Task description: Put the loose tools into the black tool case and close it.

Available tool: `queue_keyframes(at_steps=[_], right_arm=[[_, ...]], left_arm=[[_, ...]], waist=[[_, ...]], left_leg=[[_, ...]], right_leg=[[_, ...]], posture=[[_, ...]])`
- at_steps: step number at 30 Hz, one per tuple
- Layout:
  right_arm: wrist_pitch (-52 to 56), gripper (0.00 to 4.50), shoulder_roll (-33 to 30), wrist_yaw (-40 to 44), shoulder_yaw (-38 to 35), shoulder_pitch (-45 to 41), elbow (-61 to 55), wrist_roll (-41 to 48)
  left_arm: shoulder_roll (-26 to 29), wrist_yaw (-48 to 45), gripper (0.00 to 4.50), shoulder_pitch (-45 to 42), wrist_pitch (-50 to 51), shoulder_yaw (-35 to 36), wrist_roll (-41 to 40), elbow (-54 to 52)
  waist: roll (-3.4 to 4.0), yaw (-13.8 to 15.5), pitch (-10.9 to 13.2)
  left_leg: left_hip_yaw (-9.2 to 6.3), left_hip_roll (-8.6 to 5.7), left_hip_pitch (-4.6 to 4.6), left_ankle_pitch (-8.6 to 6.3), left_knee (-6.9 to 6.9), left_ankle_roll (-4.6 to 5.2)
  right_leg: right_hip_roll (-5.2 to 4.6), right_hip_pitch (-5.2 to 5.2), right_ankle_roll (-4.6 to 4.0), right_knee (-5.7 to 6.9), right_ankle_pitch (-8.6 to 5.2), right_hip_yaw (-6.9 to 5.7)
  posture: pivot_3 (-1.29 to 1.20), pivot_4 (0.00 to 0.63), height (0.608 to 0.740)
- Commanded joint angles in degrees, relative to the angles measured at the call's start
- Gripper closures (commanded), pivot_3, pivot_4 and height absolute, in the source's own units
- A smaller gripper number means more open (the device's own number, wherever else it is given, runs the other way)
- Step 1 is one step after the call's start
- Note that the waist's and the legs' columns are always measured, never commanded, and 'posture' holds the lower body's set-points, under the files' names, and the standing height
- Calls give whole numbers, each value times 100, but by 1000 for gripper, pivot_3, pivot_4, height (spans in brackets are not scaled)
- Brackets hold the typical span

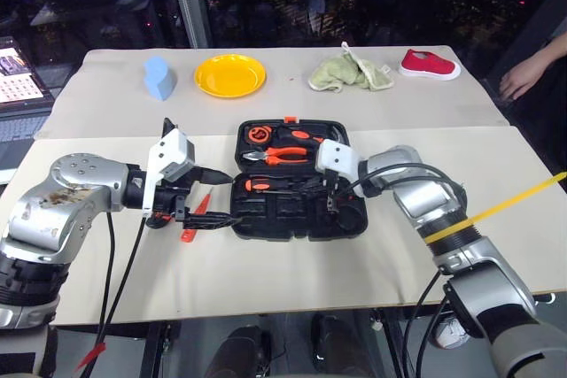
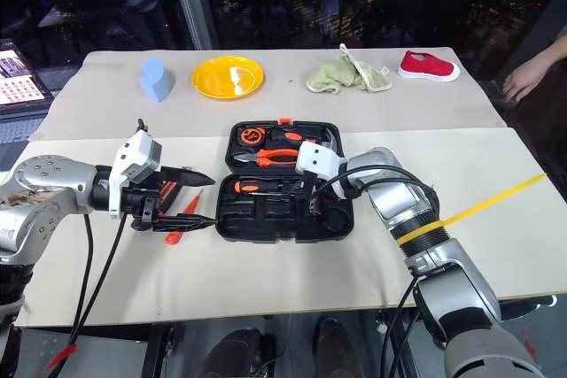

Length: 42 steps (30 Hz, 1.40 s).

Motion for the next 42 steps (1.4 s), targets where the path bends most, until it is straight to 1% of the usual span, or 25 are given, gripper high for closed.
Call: queue_keyframes(at_steps=[1, 3, 4, 7, 8, 10, 12, 13, 15, 17, 18, 19, 21, 24, 25, 26, 27, 28, 29, 30, 32, 35, 38, 41, 42], right_arm=[[217, 4471, 88, 103, 246, 158, 357, -215], [353, 4471, 109, 108, 58, 108, 188, -61], [461, 4471, 148, 105, -116, 87, 30, 116], [1447, 4471, 248, -8, -1058, -13, -920, 1042], [1714, 4471, 192, -35, -1330, 5, -1301, 1299], [2334, 4471, 35, -118, -1878, 132, -2108, 1857], [3172, 4471, -197, -264, -2613, 427, -3094, 2571], [3458, 4471, -293, -346, -2853, 559, -3449, 2819], [3881, 4471, -536, -485, -3264, 950, -4120, 3222], [4006, 3910, -1007, -332, -3639, 1786, -4871, 3535], [3998, 3776, -1185, -227, -3777, 2116, -5151, 3693], [3945, 3455, -1323, -156, -3855, 2341, -5345, 3821], [3830, 2703, -1456, -173, -3853, 2509, -5507, 3987], [3465, 1689, -1542, -183, -3702, 2548, -5474, 4015], [3440, 1298, -1504, -224, -3689, 2500, -5436, 4091], [3436, 967, -1474, -273, -3674, 2462, -5414, 4158], [3398, 622, -1453, -271, -3676, 2428, -5374, 4238], [3361, 335, -1447, -265, -3677, 2407, -5337, 4307], [3324, 8, -1447, -267, -3675, 2387, -5296, 4360], [3297, 8, -1451, -278, -3668, 2369, -5259, 4396], [3249, 8, -1470, -310, -3639, 2361, -5223, 4451], [3166, 8, -1528, -296, -3606, 2436, -5234, 4512], [3114, 8, -1575, -319, -3598, 2501, -5284, 4553], [3100, 8, -1596, -440, -3634, 2545, -5332, 4627], [3083, 8, -1556, -576, -3677, 2645, -5450, 4640]], left_arm=[[-22, -3, 0, -136, -78, 92, -22, -28], [-40, -1, 0, -133, -98, 79, -4, -15], [-49, -2, 0, -134, -112, 69, 9, -5], [-102, 8, 0, -192, -154, 29, 54, 60], [-123, 13, 0, -219, -161, 23, 65, 81], [-166, 27, 0, -260, -169, 27, 91, 126], [-188, 55, 0, -260, -158, 40, 130, 159], [-191, 69, 0, -254, -147, 45, 146, 166], [-161, 103, 0, -209, -92, 77, 156, 179], [-43, 297, 0, -70, 247, 314, 16, 88], [67, 396, 0, 124, 411, 591, -79, 15], [173, 464, 0, 341, 539, 865, -152, -63], [323, 514, 0, 681, 624, 1232, -215, -152], [539, 586, 0, 1942, 836, 2364, -165, -498], [536, 595, 0, 2436, 909, 2814, -101, -621], [531, 603, 0, 2756, 934, 3098, -75, -692], [450, 625, 0, 3201, 963, 3503, -3, -798], [368, 654, 0, 3582, 971, 3839, 51, -880], [273, 680, 0, 3961, 923, 4133, 136, -945], [197, 706, 0, 4266, 885, 4352, 204, -1004], [114, 743, 0, 4615, 874, 4566, 223, -1135], [163, 872, 0, 4665, 1055, 4491, 47, -1452], [371, 1095, 0, 4321, 1380, 4151, -185, -1736], [579, 1498, 0, 3699, 2100, 3732, -535, -1873], [698, 1811, 0, 3072, 2715, 3217, -728, -1977]], waist=[[0, -2, 0], [0, -5, 0], [0, -4, 0], [1, -3, 4], [3, 0, 5], [3, 6, 6], [4, 60, 5], [4, 82, 5], [3, 117, 5], [2, 130, 4], [2, 144, 4], [2, 139, 5], [8, 46, 8], [7, -66, 11], [8, -95, 11], [10, -105, 15], [10, -101, 18], [9, -86, 18], [8, -51, 18], [8, -20, 18], [7, 45, 19], [4, 204, 18], [1, 263, 16], [-2, 273, 17], [-2, 256, 17]], left_leg=[[0, 0, 5, 0, 0, 0], [0, 2, 36, -5, -6, -7], [0, 2, 44, -22, -8, -35], [0, 2, 37, -25, -7, -40], [0, 2, 23, -24, -7, -40], [2, 0, -41, 2, 2, -2], [0, -2, -102, 3, 11, -2], [-10, -4, -132, 4, 20, -2], [-14, -5, -141, 4, 20, -1], [-15, -6, -140, 1, 14, 3], [-15, -7, -144, 1, 7, 4], [-15, -7, -143, -1, 4, 7], [3, -5, -145, -2, 0, 9], [20, -4, -126, -2, 3, 9], [21, 6, -104, -3, -2, 9], [20, 12, -72, -4, -5, 10], [16, 18, -42, -21, -11, 35], [18, 30, -33, -35, -14, 53], [18, 34, -30, -41, -12, 43], [18, 37, -25, -58, -10, 11], [19, 40, -18, -60, -6, 5], [17, 40, -18, -63, 1, 4], [15, 34, -19, -69, 8, 4], [15, 27, -19, -68, 8, 1], [15, 26, -19, -65, 8, -6]], right_leg=[[0, 7, 0, 0, 0, 0], [1, 35, 1, -3, -2, 0], [0, 40, 1, -3, -2, 2], [1, 34, 1, -1, -2, 2], [1, 21, 0, -1, -1, 2], [-2, -52, -2, 15, 1, 7], [-3, -108, -4, 66, 3, 3], [-8, -138, -4, 77, 3, -5], [-5, -147, -4, 75, 3, -10], [-5, -144, -4, 67, 2, -11], [-6, -141, 1, 48, 0, -11], [-5, -136, 3, 38, -2, -12], [-4, -144, 5, 30, -3, 5], [-9, -140, 4, 16, -3, 18], [-19, -119, -2, 1, 2, 25], [-19, -89, -3, 1, 2, 22], [-18, -62, -4, -4, 0, 19], [-18, -54, 0, -8, -3, 16], [-15, -50, 7, -8, -7, 12], [-12, -47, 7, -7, -8, 10], [-11, -43, -2, -7, -2, 8], [-15, -48, -5, -9, -1, 0], [-22, -47, -4, -11, -1, -4], [-17, -48, -3, -7, 0, -3], [-9, -50, -3, -8, 0, -1]], posture=[[0, 150, 740], [0, 150, 740], [0, 150, 740], [0, 150, 740], [0, 150, 740], [0, 150, 740], [0, 150, 740], [0, 150, 740], [0, 150, 740], [0, 150, 740], [0, 150, 740], [0, 150, 740], [0, 150, 740], [0, 150, 740], [0, 150, 740], [0, 150, 740], [0, 150, 740], [0, 150, 740], [0, 150, 740], [0, 150, 740], [0, 150, 740], [0, 150, 740], [0, 150, 740], [0, 150, 740], [0, 150, 740]])
